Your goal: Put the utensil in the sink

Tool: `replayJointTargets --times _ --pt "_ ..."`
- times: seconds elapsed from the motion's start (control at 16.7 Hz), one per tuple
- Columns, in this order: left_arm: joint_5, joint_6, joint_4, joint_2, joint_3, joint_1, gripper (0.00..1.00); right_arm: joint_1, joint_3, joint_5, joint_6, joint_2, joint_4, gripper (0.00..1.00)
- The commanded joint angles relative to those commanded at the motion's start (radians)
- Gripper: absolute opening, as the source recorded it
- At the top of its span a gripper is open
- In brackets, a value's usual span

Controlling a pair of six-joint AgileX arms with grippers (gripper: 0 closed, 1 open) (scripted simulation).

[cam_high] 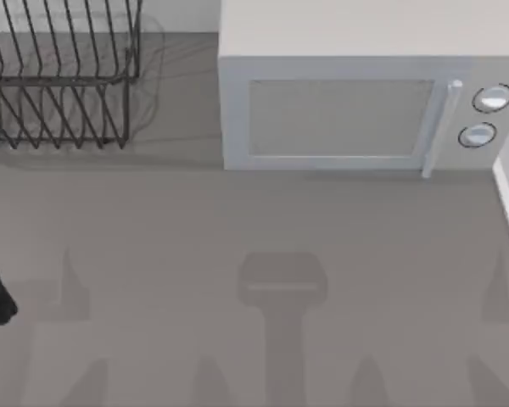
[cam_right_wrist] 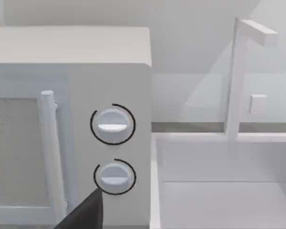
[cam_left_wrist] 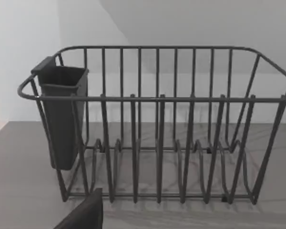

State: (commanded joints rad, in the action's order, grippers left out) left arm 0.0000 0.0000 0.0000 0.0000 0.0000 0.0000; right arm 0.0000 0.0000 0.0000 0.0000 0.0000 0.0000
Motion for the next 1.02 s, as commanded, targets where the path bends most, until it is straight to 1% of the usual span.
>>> replayJointTargets --times 0.18,0.36,0.6,1.02 --pt "0.0 0.0 0.0 0.0 0.0 0.0 1.0 -0.006 0.01 0.001 -0.012 0.012 -0.01 1.0" --pt "0.0 0.0 0.0 0.0 0.0 0.0 1.0 -0.047 0.088 0.002 -0.106 0.108 -0.089 1.0" --pt "0.0 0.0 0.0 0.0 0.0 0.0 1.0 -0.141 0.27 0.001 -0.337 0.38 -0.28 1.0" --pt "0.0 0.0 0.0 0.0 0.0 0.0 1.0 -0.338 0.643 -0.003 -0.828 1.004 -0.698 1.0"
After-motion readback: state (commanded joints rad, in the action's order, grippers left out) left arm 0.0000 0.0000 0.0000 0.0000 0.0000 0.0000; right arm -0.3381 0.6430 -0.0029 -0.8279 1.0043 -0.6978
